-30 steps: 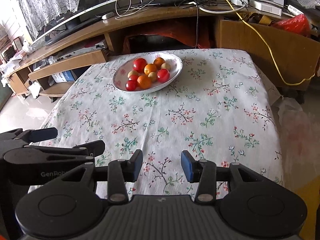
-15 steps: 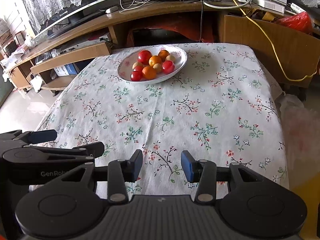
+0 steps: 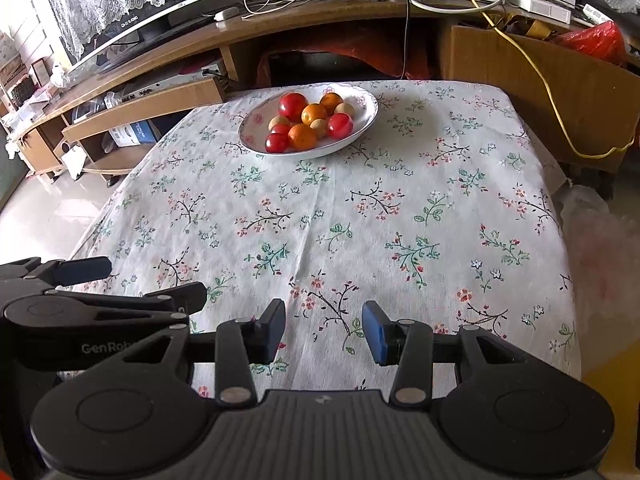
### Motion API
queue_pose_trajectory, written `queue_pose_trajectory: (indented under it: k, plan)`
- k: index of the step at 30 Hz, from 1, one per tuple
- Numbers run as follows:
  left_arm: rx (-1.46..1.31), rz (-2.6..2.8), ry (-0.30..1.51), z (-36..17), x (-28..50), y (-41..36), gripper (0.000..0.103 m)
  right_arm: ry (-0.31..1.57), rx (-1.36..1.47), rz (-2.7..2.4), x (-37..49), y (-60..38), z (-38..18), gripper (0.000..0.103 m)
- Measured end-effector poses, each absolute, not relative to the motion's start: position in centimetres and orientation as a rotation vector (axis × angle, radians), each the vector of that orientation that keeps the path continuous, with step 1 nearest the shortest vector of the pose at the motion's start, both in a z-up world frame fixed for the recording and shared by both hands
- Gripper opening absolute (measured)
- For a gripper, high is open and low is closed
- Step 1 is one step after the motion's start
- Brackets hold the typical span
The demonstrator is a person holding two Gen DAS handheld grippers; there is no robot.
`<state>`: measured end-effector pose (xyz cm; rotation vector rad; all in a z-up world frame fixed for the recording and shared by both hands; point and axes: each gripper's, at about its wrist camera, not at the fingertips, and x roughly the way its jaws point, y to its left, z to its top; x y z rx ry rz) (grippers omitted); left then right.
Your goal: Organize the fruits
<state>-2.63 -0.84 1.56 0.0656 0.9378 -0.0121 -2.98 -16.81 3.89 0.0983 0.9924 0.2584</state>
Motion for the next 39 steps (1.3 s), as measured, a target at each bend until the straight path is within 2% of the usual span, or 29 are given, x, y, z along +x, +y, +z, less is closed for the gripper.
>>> queue_pose_trajectory:
  k: [39]
  plan:
    - [0.072, -0.017, 0.924, 1.91, -3.44, -0.80, 0.098, 0.995, 0.079, 0.266, -3.81, -16.20, 3.86, 0.042]
